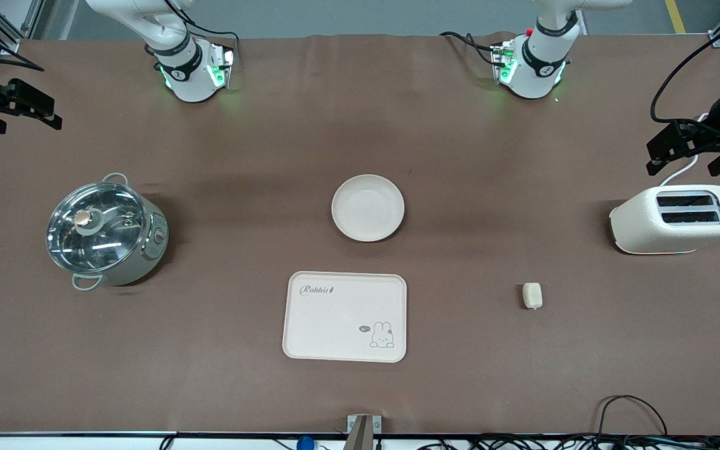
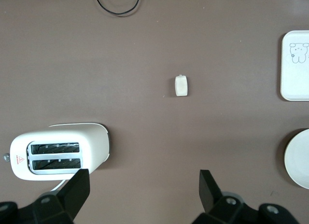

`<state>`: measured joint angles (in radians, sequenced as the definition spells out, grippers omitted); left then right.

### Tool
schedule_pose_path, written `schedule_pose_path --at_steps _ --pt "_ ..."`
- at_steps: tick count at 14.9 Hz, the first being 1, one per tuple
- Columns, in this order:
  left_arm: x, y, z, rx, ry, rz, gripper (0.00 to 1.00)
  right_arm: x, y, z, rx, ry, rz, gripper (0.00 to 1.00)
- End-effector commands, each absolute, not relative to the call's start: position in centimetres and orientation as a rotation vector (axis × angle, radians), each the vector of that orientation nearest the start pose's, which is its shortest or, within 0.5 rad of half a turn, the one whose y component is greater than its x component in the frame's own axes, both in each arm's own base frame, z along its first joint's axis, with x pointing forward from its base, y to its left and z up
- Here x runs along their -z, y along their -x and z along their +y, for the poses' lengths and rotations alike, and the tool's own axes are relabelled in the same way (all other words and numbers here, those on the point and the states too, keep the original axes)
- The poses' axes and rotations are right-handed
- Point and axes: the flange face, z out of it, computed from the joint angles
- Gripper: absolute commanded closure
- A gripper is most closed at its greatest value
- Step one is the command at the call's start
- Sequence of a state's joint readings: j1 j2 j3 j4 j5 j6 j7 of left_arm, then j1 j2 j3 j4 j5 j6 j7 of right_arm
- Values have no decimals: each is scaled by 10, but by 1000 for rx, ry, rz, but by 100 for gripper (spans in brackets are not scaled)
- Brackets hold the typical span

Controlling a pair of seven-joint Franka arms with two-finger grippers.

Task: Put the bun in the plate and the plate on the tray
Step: 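Grasp the cream bun with the left gripper while the right gripper grips the plate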

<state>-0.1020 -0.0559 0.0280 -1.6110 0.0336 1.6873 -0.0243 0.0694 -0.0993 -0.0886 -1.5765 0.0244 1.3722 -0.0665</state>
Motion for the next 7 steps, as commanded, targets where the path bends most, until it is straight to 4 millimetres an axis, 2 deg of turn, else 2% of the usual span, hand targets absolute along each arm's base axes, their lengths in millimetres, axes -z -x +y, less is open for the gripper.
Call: schedule_pose_path --at_steps 1,3,5,7 --pt "-652 -553 -36 205 3101 87 0 -662 -496 -8 -171 3088 -58 0" --pt "-651 -554 -36 200 3101 83 0 -662 -496 -4 -174 3085 -66 0" --pt "-649 -550 -34 143 3099 84 0 -658 -501 9 -167 3084 -105 0" --pt "-637 -546 -29 36 3078 63 0 -636 -516 46 -210 3082 -207 0"
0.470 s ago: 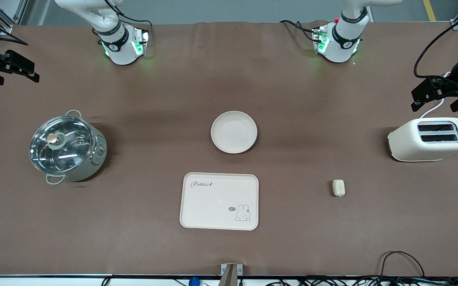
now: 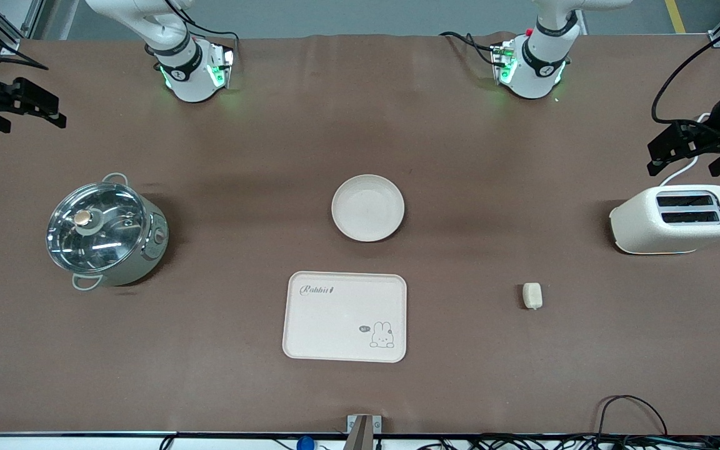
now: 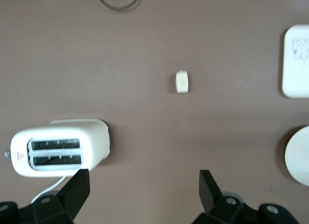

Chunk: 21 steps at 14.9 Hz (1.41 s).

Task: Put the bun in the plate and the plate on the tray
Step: 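Grasp the cream bun with the left gripper while the right gripper grips the plate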

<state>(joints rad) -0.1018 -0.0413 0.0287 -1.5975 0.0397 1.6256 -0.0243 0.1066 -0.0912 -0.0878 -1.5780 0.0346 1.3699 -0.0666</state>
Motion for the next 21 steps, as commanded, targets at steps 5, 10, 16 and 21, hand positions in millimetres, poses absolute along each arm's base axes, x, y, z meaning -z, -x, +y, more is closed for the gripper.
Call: schedule_pose_path --at_steps 5,10,16,21 --pt "-565 -591 -15 -44 3080 12 0 -557 -555 120 -355 2925 -323 0" --pt "-431 -656 -37 3 3117 -65 0 -454 -568 216 -499 2866 -461 0" --pt "-277 -691 -75 103 3199 -71 0 -340 -561 309 -546 2756 -474 7" --pt "-217 -687 -85 127 3225 -106 0 -255 -549 355 -545 2706 -425 17"
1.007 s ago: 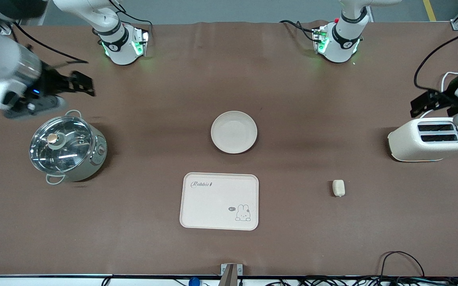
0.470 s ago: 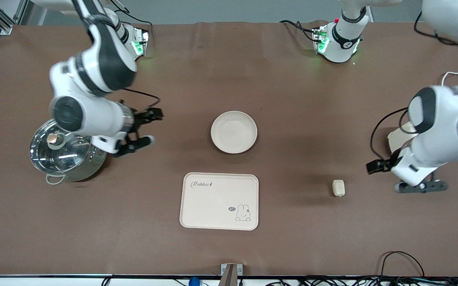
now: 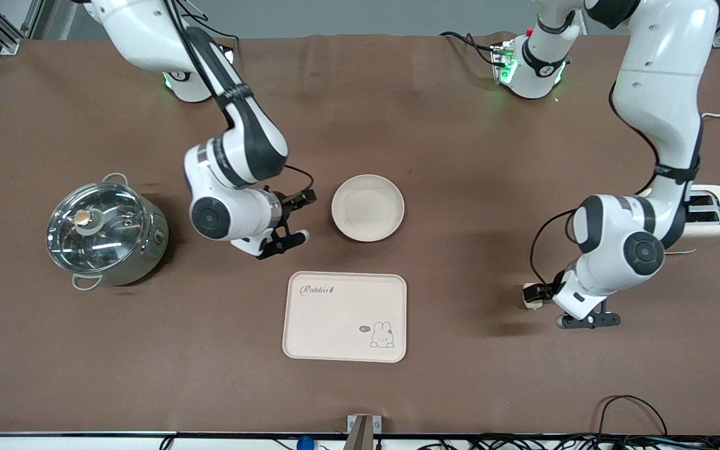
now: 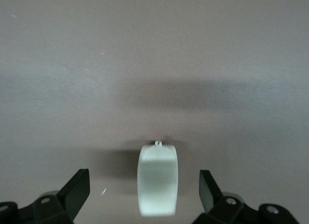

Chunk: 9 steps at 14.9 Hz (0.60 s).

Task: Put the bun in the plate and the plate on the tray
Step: 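Grasp the cream bun with the left gripper while the right gripper grips the plate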

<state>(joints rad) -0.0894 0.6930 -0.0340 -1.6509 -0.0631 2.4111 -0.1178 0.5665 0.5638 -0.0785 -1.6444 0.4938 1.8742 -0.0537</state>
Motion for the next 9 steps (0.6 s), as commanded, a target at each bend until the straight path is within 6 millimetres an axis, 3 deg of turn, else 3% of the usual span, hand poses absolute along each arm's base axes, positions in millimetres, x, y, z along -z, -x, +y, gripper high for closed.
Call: schedule_pose_path --at_steps 1,2,4,5,6,9 --pt "-214 -685 -88 135 3232 -110 2 -246 -545 370 -515 2704 -430 18" --pt "-212 -684 -87 130 3233 -113 13 -233 -543 377 -496 2710 -419 20" --pt "-207 -680 -92 109 3240 -93 52 -220 -544 380 -480 2701 -388 22" --pt "-208 -679 -93 108 3246 -96 64 -217 -543 383 -469 2701 -387 24" --pt "-208 -679 -92 108 3251 -99 73 -214 -542 384 -467 2704 -386 24" --pt "-208 -679 -94 104 3255 -98 84 -212 -543 384 -467 2704 -380 24"
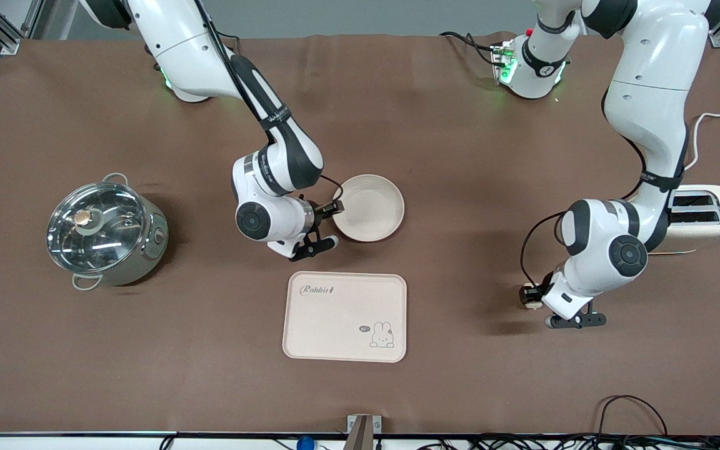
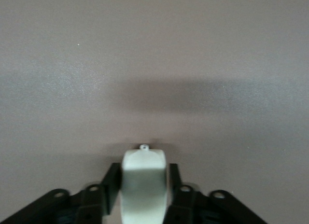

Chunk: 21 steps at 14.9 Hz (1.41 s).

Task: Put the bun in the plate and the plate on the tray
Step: 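Carry the bun over the white plate with the left gripper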

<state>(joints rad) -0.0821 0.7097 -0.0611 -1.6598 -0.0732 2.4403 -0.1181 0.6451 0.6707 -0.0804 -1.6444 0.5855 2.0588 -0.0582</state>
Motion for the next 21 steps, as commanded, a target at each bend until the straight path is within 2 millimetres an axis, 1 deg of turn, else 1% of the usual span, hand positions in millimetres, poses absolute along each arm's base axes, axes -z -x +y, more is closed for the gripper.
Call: schedule_pose_path --at_steps 1,3,4,5,7,8,10,12,13,15,16,17,19,20,21 --pt "-206 -678 -95 99 3255 -94 86 -211 -543 385 -468 2704 -380 24" --pt "-212 -677 -102 106 3257 -33 90 -204 -544 385 -457 2703 -362 26" --pt "-221 -678 -108 124 3254 7 89 -200 -542 388 -462 2691 -347 26" --pt "-235 -679 -116 153 3254 25 89 -200 -542 389 -461 2686 -339 27" --pt "-253 -671 -157 109 3269 86 91 -197 -542 388 -466 2688 -338 29" --pt "-260 -668 -177 89 3271 87 92 -195 -542 388 -470 2689 -337 29" --pt "-273 -656 -225 47 3275 -24 93 -194 -543 387 -471 2687 -329 30" --pt "-278 -633 -276 -8 3271 -98 94 -194 -546 381 -468 2689 -318 32" --pt "-280 -621 -301 -37 3274 -163 95 -194 -546 382 -469 2688 -319 36" --pt "-283 -588 -361 -92 3269 -378 96 -192 -546 381 -473 2685 -306 37" --pt "-284 -573 -385 -125 3263 -472 96 -191 -546 381 -475 2684 -304 39" --pt "-280 -559 -403 -165 3254 -540 96 -191 -546 381 -475 2684 -304 41" --pt "-273 -536 -429 -237 3229 -649 94 -190 -545 380 -481 2684 -304 41" --pt "-268 -524 -441 -264 3206 -697 89 -189 -545 380 -483 2685 -302 41" --pt "-263 -513 -452 -280 3186 -735 71 -187 -543 381 -488 2683 -301 42"
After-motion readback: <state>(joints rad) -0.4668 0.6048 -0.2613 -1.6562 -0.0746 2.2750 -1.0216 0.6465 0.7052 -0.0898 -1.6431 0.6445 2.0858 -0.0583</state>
